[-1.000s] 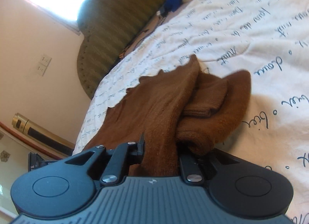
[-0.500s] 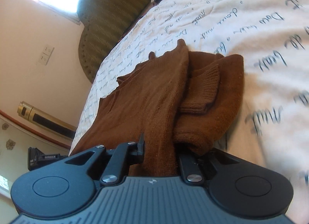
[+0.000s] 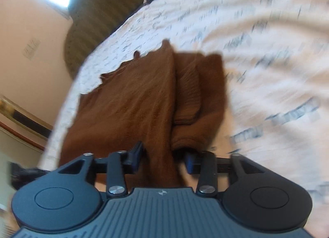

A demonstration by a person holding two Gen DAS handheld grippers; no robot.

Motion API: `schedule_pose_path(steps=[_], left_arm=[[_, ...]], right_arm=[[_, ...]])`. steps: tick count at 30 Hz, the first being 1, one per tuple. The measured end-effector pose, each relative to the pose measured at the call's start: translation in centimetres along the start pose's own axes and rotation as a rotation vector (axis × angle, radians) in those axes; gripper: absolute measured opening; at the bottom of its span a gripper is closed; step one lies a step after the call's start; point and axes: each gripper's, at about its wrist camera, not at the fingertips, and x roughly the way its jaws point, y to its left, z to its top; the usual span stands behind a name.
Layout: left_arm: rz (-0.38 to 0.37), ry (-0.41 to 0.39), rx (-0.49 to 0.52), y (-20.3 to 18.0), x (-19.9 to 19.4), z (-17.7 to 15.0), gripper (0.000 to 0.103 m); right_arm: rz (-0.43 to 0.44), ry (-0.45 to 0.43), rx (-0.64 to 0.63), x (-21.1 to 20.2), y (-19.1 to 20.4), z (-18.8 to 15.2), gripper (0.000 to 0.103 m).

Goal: Fold small clothes

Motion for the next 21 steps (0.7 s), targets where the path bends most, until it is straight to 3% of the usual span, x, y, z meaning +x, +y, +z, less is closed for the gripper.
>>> schedule_pose_path(steps=[2, 3, 4, 5, 6, 7, 8, 9, 12, 14, 16, 19, 20, 21], left_arm=[[0.063, -0.054, 0.096, -1.8, -2.2, -0.9, 0.022], [0.1, -0.093, 0.162, -3.1, -3.3, -1.3, 0.022], [0.125, -0.129, 0.222, -4.5, -4.1, -1.6, 0.03], [0.13, -0.158, 0.269, -6.2, -4.7, -1.7, 0.05], [0.119, -0.192, 0.313, -8.1, -4.9, -2.0, 0.064], [0.103, -0.23, 0.356, -9.8, -4.9, -2.2, 0.087], [0.081, -0.269, 0.418, -11.6, -4.5, -2.6, 0.09], [0.069, -0.293, 0.485, -13.3, -3.8, -2.9, 0.09], [0.159, -0.341, 0.549, -17.7, -0.5, -3.7, 0.086], [0.105, -0.338, 0.611, -19.1, 2.1, -3.8, 0.087], [0.127, -0.292, 0.611, -19.1, 5.5, -3.1, 0.087], [0.293, -0.252, 0.596, -16.8, 10.9, -1.4, 0.082], [0.326, -0.225, 0.577, -15.7, 12.1, -1.1, 0.082], [0.312, -0.26, 0.585, -14.6, 12.4, -1.3, 0.082]], right_arm=[[-0.103, -0.086, -0.132, -2.6, 1.9, -0.2, 0.067], [-0.14, -0.132, -0.203, -3.6, 3.0, -0.3, 0.069], [-0.178, -0.182, -0.286, -4.2, 4.3, -0.3, 0.07], [-0.204, -0.218, -0.351, -4.3, 5.4, -0.4, 0.071], [-0.217, -0.242, -0.399, -3.9, 6.5, -0.4, 0.073], [-0.206, -0.238, -0.422, -3.2, 7.2, -0.3, 0.076], [-0.163, -0.207, -0.434, -1.7, 7.9, 0.1, 0.076], [-0.132, -0.188, -0.44, -0.4, 8.1, 0.5, 0.076], [-0.143, -0.131, -0.418, 3.5, 8.4, 2.0, 0.076], [-0.123, -0.116, -0.409, 5.3, 8.1, 2.6, 0.076], [-0.188, -0.024, -0.449, 7.7, 7.5, 2.5, 0.076], [-0.227, -0.046, -0.578, 8.6, 7.7, 1.3, 0.08], [-0.241, -0.042, -0.58, 8.4, 8.0, 1.4, 0.08], [-0.256, -0.043, -0.566, 7.9, 8.5, 1.6, 0.08]])
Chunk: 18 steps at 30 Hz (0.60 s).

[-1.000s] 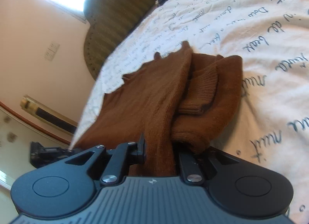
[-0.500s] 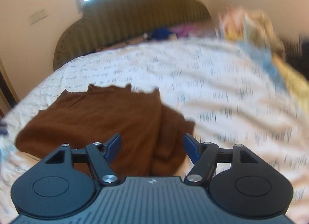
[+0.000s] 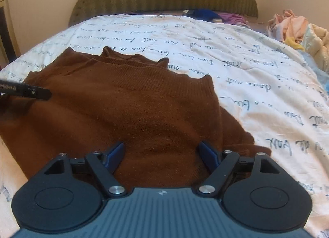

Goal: Fold small clothes

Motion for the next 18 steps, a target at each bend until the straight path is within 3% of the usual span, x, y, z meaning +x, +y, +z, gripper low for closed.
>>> schedule_pose_path(steps=[1, 3, 5, 6, 7, 9, 13, 18], left_arm=[[0.009, -0.037, 0.028, 0.3, -0.5, -0.7, 0.083], [0.029, -0.034, 0.037, 0.1, -1.2, -1.1, 0.084], [0.023, -0.03, 0.018, 0.0, -1.7, -1.2, 0.098], [0.026, -0.031, 0.02, 0.0, -1.8, -1.4, 0.1], [0.037, -0.033, 0.028, -0.1, -1.8, -1.5, 0.101], [0.047, -0.038, 0.043, -0.4, -2.1, -1.7, 0.103], [0.062, -0.033, 0.049, -0.7, -2.4, -1.7, 0.103], [0.039, -0.042, 0.019, -0.2, -3.4, -1.6, 0.103]], right_arm=[[-0.01, -0.009, 0.019, -0.6, 0.2, 0.4, 0.081], [-0.003, -0.067, 0.04, -1.9, 0.8, 0.9, 0.083], [-0.001, -0.093, 0.055, -1.9, 1.6, 0.6, 0.1], [-0.003, -0.053, 0.032, -0.8, 2.2, 0.2, 0.103], [-0.005, 0.028, -0.013, 1.0, 2.9, -0.4, 0.103], [-0.028, -0.05, -0.009, 0.9, 3.1, -1.4, 0.103], [-0.065, -0.025, 0.038, -0.1, 3.7, 0.1, 0.103], [-0.067, -0.075, 0.023, -0.5, 6.1, 2.1, 0.103]])
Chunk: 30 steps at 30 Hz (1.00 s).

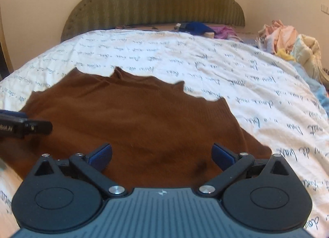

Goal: Fold small clothes

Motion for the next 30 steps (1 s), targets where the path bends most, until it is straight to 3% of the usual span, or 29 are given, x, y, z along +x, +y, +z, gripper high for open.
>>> schedule_pose_path(steps=[6, 10, 17, 20, 24, 28, 30], left_arm=[[0.016, -0.019, 0.002, 1.5, -2.6, -0.2, 0.103], [0.017, -0.005, -0.04, 4.7, -4.0, -0.4, 0.103], [0.097, 0.043, -0.098, 10.0, -4.7, -1.2, 0.103], [0.077, 0.05, -0.141, 11.1, -4.8, -1.9, 0.103], [-0.025, -0.013, -0.242, 11.9, -6.7, -1.6, 0.103], [-0.279, 0.043, -0.447, 13.9, -6.4, -2.3, 0.103], [-0.366, 0.083, -0.545, 14.9, -5.5, -3.1, 0.103]], right_arm=[[0.047, 0.032, 0.024, 2.1, 3.0, 1.7, 0.103], [0.076, 0.037, 0.058, 3.0, 4.5, 2.2, 0.103], [0.085, 0.022, 0.074, 4.6, 6.2, 1.4, 0.103], [0.071, 0.01, 0.058, 4.3, 6.2, 0.7, 0.103], [0.072, -0.031, 0.07, 1.5, 4.2, -0.5, 0.103], [0.052, 0.052, 0.055, 1.8, 1.9, -2.0, 0.103], [0.065, 0.014, 0.063, 0.8, 1.5, -2.4, 0.103]])
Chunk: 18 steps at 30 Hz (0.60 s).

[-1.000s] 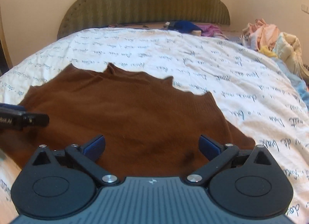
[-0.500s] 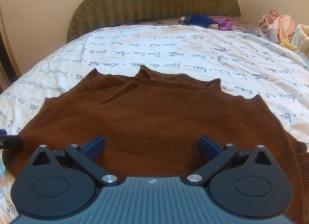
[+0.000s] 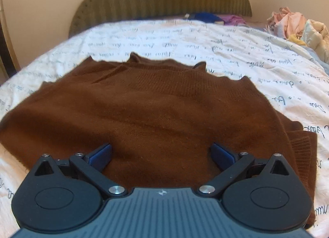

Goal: Fold small clothes

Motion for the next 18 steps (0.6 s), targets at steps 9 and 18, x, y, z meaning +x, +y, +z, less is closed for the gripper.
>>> schedule_pose_path(steps=[9, 18], left_arm=[[-0.119, 0.058, -0.299, 4.0, -1.1, 0.2, 0.103], [-0.132, 0.179, -0.357, 2.2, 3.1, 0.2, 0.102]], right_arm=[[0.038, -0.119, 0.094, -2.8, 0.4, 0.5, 0.103], [0.081, -0.144, 0.093, -3.1, 1.7, 1.7, 0.103]])
